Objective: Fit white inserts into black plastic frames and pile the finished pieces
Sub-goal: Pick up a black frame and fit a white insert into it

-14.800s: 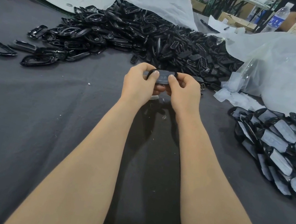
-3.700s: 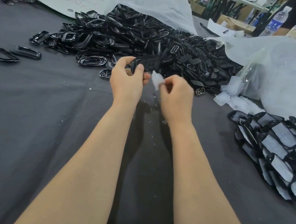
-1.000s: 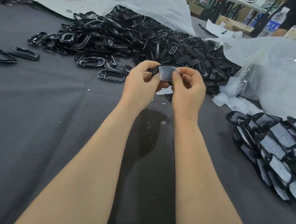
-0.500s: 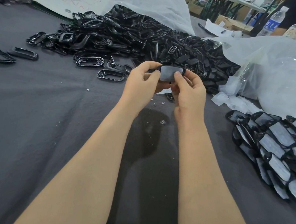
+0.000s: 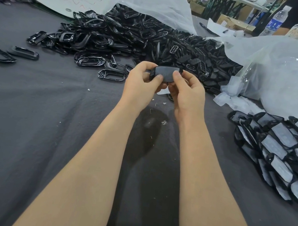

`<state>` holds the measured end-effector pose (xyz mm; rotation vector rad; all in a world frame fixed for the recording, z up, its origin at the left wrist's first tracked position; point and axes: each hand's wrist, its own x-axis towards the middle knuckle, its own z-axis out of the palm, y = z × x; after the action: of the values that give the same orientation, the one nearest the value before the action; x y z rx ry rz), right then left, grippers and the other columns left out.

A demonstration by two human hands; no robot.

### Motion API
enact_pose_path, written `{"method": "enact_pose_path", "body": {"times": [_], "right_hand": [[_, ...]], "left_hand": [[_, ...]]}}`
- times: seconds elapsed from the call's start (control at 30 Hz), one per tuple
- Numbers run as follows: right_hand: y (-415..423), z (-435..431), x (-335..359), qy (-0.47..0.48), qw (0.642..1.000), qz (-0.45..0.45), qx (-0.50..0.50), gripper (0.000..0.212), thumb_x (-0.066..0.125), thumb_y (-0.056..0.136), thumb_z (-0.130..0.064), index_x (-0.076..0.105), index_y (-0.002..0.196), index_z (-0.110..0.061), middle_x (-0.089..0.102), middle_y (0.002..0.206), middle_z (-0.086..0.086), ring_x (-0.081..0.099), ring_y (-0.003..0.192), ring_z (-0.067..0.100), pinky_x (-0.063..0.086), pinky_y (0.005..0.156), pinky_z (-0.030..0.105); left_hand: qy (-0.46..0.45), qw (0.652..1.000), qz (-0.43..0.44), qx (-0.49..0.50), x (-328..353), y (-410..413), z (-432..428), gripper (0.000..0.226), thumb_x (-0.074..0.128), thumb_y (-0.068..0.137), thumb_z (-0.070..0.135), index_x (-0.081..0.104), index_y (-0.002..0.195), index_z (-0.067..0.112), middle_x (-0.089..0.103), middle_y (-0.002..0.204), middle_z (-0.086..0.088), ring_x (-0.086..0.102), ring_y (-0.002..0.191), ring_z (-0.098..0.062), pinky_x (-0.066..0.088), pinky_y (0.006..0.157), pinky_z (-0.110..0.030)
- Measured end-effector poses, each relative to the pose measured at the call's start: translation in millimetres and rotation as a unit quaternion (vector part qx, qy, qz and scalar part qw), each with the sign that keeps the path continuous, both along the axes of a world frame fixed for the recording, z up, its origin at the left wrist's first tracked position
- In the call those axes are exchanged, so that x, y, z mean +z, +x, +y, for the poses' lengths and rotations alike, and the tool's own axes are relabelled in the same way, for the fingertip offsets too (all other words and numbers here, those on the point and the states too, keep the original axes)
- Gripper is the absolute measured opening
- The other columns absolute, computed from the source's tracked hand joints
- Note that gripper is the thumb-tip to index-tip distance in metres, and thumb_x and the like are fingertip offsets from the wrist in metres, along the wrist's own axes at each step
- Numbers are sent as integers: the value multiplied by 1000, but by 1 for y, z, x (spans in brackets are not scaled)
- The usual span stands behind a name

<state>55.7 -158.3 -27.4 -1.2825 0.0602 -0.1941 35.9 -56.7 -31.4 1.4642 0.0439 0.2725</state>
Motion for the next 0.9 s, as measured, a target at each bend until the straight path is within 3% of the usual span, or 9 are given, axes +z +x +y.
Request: {"method": "enact_pose_path", "body": {"times": [0.23, 0.47, 0.6, 0.77, 0.9], "right_hand": [[4, -2, -4, -18, 1000, 2, 5, 5, 60, 92, -5, 59, 91, -10, 61, 80, 3, 57, 69, 10, 49, 59, 17], [7, -2, -11, -106, 994, 3, 21, 7, 62, 90, -8, 59, 94, -12, 62, 91, 10, 58, 80, 22, 49, 70, 30], [8, -2, -14, -131, 991, 7, 18, 13, 60, 92, -9, 62, 104, -4, 66, 95, 13, 63, 79, 21, 53, 69, 30], [8, 0, -13, -161, 987, 7, -4, 19, 58, 93, -10, 63, 108, 0, 67, 98, 18, 64, 87, 31, 54, 87, 49], [5, 1, -12, -156, 988, 5, -5, 20, 59, 93, -13, 64, 107, -1, 68, 100, 20, 65, 97, 40, 52, 90, 54]], "left_hand": [[-10, 1000, 10, -8, 1, -2, 1, 17, 56, 94, 4, 54, 108, 13, 69, 82, -1, 68, 68, -3, 59, 76, -24], [0, 1000, 30, -5, 1, -4, 0, 3, 58, 96, 14, 58, 94, 12, 69, 80, -4, 70, 60, -7, 57, 59, -20], [52, 998, 30, -9, -1, -2, 1, 9, 57, 96, 12, 59, 89, 17, 70, 85, -5, 70, 62, -8, 59, 61, -22], [76, 996, 37, 3, -3, 0, 1, 3, 60, 95, 14, 59, 92, 15, 71, 92, -10, 73, 73, -17, 61, 70, -32], [93, 995, 36, 21, -4, 3, 2, 5, 59, 95, 18, 60, 92, 15, 72, 94, -13, 72, 83, -27, 60, 79, -43]]}}
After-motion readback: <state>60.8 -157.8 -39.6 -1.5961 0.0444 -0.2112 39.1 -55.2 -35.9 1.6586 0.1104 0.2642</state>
